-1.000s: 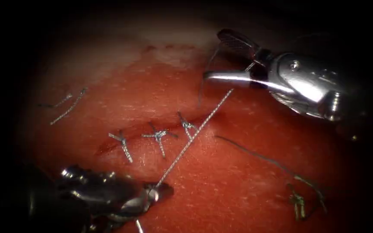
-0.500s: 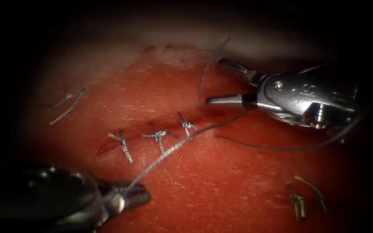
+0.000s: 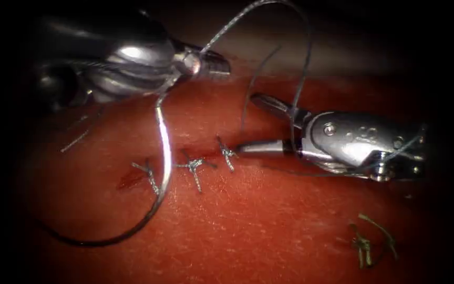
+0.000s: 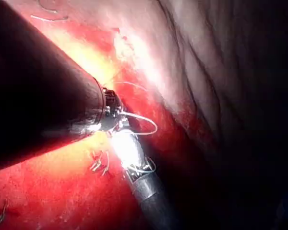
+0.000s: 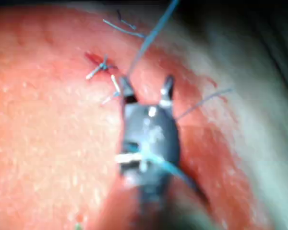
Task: Wound Closure
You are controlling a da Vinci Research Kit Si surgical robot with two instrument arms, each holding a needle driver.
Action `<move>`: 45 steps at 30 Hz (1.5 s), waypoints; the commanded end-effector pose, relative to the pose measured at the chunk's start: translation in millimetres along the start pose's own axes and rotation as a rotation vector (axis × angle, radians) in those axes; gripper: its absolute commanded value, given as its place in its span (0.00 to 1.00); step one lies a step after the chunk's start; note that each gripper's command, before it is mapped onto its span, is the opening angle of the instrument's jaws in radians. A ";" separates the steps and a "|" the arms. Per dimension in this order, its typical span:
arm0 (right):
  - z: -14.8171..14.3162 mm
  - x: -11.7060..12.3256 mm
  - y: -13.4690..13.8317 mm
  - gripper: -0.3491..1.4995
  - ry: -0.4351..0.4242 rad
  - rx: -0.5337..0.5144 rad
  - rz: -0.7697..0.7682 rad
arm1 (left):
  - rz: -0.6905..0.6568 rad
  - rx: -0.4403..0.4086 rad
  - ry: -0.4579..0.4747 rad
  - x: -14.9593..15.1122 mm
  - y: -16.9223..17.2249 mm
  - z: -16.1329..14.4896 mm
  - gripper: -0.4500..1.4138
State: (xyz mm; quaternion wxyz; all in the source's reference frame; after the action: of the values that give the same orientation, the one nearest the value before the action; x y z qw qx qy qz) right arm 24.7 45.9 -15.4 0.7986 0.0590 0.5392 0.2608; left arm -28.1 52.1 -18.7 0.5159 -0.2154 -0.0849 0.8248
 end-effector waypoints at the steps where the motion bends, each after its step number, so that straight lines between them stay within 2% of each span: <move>1: 0.5 -0.4 -0.8 0.92 0.003 0.020 0.001 | 0.003 0.002 0.004 -0.1 -0.6 1.5 0.05; 6: 0.0 -0.1 -1.6 0.91 0.021 0.059 0.001 | 0.009 0.017 0.010 0.0 -2.4 4.3 0.05; 9: -0.1 0.6 -2.5 0.86 0.056 0.105 -0.011 | 0.027 0.025 -0.009 -1.2 -2.5 9.2 0.05; 12: -0.2 0.9 -2.6 0.84 0.079 0.126 -0.006 | 0.043 0.012 -0.030 -2.7 -2.0 12.1 0.05; 14: -0.2 1.1 -2.5 0.84 0.099 0.123 -0.004 | 0.056 0.010 -0.044 -4.1 -1.5 14.0 0.05; 18: -0.4 1.7 -2.2 0.84 0.129 0.104 0.004 | 0.073 0.004 -0.058 -5.8 -1.2 15.9 0.05; 22: -1.1 3.1 -1.2 0.83 0.193 0.063 0.026 | 0.102 -0.001 -0.098 -9.0 -0.1 18.2 0.05; 23: -1.6 3.7 -0.3 0.83 0.220 0.022 0.039 | 0.111 -0.007 -0.113 -10.5 1.0 18.5 0.05; 27: -2.6 4.1 0.7 0.83 0.236 -0.037 0.054 | 0.122 -0.019 -0.122 -11.7 2.6 17.8 0.05; 29: -3.5 3.8 1.7 0.83 0.244 -0.092 0.061 | 0.137 -0.034 -0.135 -13.0 4.1 16.3 0.05; 32: -3.3 3.5 2.1 0.83 0.241 -0.127 0.062 | 0.156 -0.052 -0.140 -13.6 5.6 14.5 0.05; 37: -3.2 3.2 2.5 0.83 0.222 -0.148 0.061 | 0.180 -0.073 -0.145 -15.1 7.9 10.4 0.05; 45: -2.9 2.3 2.7 0.83 0.158 -0.172 0.050 | 0.199 -0.080 -0.150 -15.6 10.2 5.8 0.05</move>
State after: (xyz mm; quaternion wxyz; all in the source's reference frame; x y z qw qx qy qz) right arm 21.2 49.1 -18.1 0.7501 -0.0176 0.5730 0.3299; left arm -32.1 34.7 -14.2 0.4143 -0.1817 -0.1310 0.8822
